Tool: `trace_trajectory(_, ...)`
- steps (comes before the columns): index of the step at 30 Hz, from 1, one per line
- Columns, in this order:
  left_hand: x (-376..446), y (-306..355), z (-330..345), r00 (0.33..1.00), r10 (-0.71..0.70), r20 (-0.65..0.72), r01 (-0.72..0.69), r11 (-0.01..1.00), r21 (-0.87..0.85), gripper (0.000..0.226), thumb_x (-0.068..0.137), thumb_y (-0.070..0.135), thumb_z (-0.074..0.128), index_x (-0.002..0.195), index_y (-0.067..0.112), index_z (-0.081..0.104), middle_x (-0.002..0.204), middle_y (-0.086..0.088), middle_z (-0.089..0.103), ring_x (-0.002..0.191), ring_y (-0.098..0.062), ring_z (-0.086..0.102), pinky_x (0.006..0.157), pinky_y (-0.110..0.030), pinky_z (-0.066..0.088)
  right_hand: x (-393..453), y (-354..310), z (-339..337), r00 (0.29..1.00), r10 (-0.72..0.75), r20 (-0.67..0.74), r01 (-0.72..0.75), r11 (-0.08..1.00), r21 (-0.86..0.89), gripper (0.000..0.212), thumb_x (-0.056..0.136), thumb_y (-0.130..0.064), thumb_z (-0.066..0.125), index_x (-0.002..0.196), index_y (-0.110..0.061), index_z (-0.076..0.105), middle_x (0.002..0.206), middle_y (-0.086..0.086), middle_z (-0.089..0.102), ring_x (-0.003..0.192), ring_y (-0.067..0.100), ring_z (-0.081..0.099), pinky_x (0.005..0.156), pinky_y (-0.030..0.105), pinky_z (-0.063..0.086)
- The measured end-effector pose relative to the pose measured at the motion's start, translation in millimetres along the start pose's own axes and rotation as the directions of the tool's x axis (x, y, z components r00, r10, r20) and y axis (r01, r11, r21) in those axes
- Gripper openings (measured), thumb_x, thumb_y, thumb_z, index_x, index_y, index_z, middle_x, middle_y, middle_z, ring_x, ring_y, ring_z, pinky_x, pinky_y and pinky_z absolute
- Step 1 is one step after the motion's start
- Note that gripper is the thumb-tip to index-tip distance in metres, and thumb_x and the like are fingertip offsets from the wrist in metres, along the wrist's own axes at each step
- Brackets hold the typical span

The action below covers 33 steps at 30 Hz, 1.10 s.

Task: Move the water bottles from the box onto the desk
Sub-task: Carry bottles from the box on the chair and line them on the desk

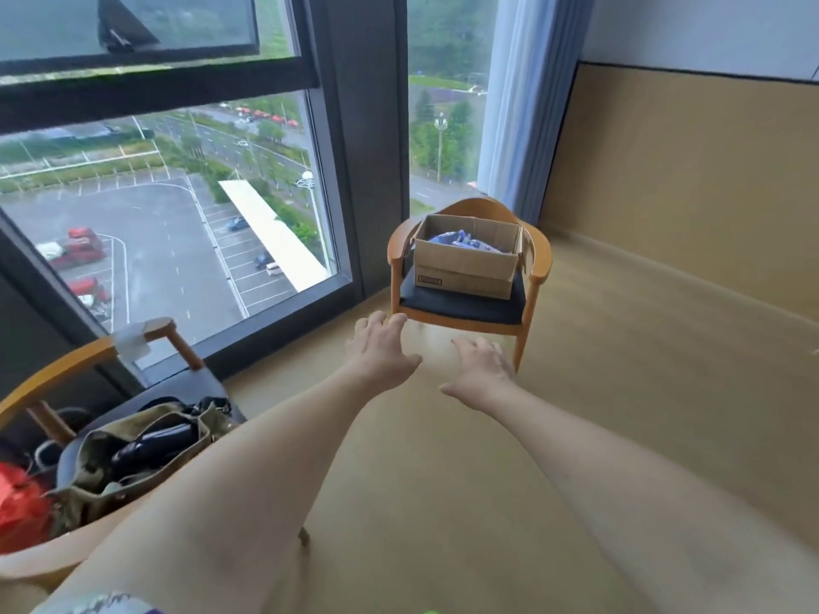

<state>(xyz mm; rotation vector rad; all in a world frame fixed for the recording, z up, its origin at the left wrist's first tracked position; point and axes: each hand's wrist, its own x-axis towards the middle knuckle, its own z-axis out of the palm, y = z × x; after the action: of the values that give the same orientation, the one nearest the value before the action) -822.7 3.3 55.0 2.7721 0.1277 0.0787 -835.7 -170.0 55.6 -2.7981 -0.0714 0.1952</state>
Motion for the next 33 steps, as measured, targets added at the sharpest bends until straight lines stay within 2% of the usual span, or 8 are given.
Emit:
trace_trajectory(4, 72.2, -0.1, 6.8, 1.000, -0.017, 0.024, 0.017, 1.000, -0.007, 0.079, 0.077, 0.056, 0.073, 0.146, 0.034, 0.043, 0.153, -0.003, 0.042, 0.141, -0.029, 0.035, 0.104, -0.050, 0.044, 75.2, -3.0, -9.6, 1.000, -0.008, 0.020, 0.007, 1.000, 0.026, 0.090, 0.081, -0.049, 0.080, 0.156, -0.036, 0.032, 0.152, 0.003, 0.044, 0.141, 0.028, 0.039, 0.107, 0.044, 0.042)
trace_trajectory(9, 163.0, -0.1, 22.3, 0.997, -0.016, 0.070, 0.016, 1.000, -0.006, 0.078, 0.080, 0.052, 0.074, 0.149, 0.032, 0.042, 0.150, -0.003, 0.044, 0.138, -0.029, 0.036, 0.103, -0.048, 0.045, 156.8, 2.6, -8.6, 0.999, 0.010, 0.038, -0.011, 1.000, 0.020, 0.083, 0.080, -0.051, 0.080, 0.150, -0.036, 0.039, 0.143, 0.002, 0.049, 0.131, 0.026, 0.044, 0.097, 0.039, 0.045)
trace_trajectory(14, 271.7, 8.0, 42.6, 0.990, 0.088, 0.114, -0.090, 0.996, 0.017, 0.072, 0.081, 0.052, 0.072, 0.144, 0.034, 0.043, 0.142, -0.002, 0.047, 0.132, -0.029, 0.039, 0.098, -0.047, 0.048, 256.4, 13.4, -11.9, 0.992, 0.115, 0.046, -0.117, 0.992, 0.055, 0.087, 0.083, -0.049, 0.078, 0.155, -0.035, 0.032, 0.149, 0.005, 0.044, 0.137, 0.029, 0.039, 0.105, 0.042, 0.042)
trace_trajectory(21, 437.0, 23.8, 44.6, 0.971, 0.167, 0.170, -0.171, 0.985, 0.009, 0.066, 0.083, 0.051, 0.069, 0.141, 0.031, 0.045, 0.139, -0.003, 0.048, 0.128, -0.029, 0.041, 0.095, -0.046, 0.049, 394.4, 9.5, -38.7, 0.980, 0.192, 0.048, -0.193, 0.981, 0.013, 0.080, 0.086, -0.048, 0.076, 0.153, -0.029, 0.036, 0.143, 0.008, 0.047, 0.133, 0.030, 0.042, 0.105, 0.043, 0.043)
trace_trajectory(28, 556.1, 38.6, 45.8, 0.948, 0.200, 0.247, -0.201, 0.979, -0.023, 0.077, 0.086, 0.051, 0.067, 0.153, 0.031, 0.037, 0.155, -0.005, 0.039, 0.142, -0.030, 0.032, 0.109, -0.049, 0.039, 492.8, 11.3, -65.8, 0.954, 0.295, 0.055, -0.296, 0.955, 0.008, 0.076, 0.086, -0.042, 0.076, 0.150, -0.026, 0.038, 0.144, 0.009, 0.046, 0.134, 0.032, 0.040, 0.106, 0.047, 0.044)
trace_trajectory(33, 606.7, 37.0, 67.0, 0.932, 0.206, 0.297, -0.201, 0.978, -0.048, 0.079, 0.085, 0.052, 0.067, 0.155, 0.032, 0.035, 0.155, -0.004, 0.039, 0.141, -0.029, 0.033, 0.108, -0.048, 0.040, 550.5, 16.7, -61.5, 0.941, 0.327, 0.080, -0.329, 0.944, 0.005, 0.078, 0.085, -0.045, 0.077, 0.150, -0.029, 0.038, 0.146, 0.008, 0.045, 0.136, 0.032, 0.040, 0.108, 0.047, 0.042)
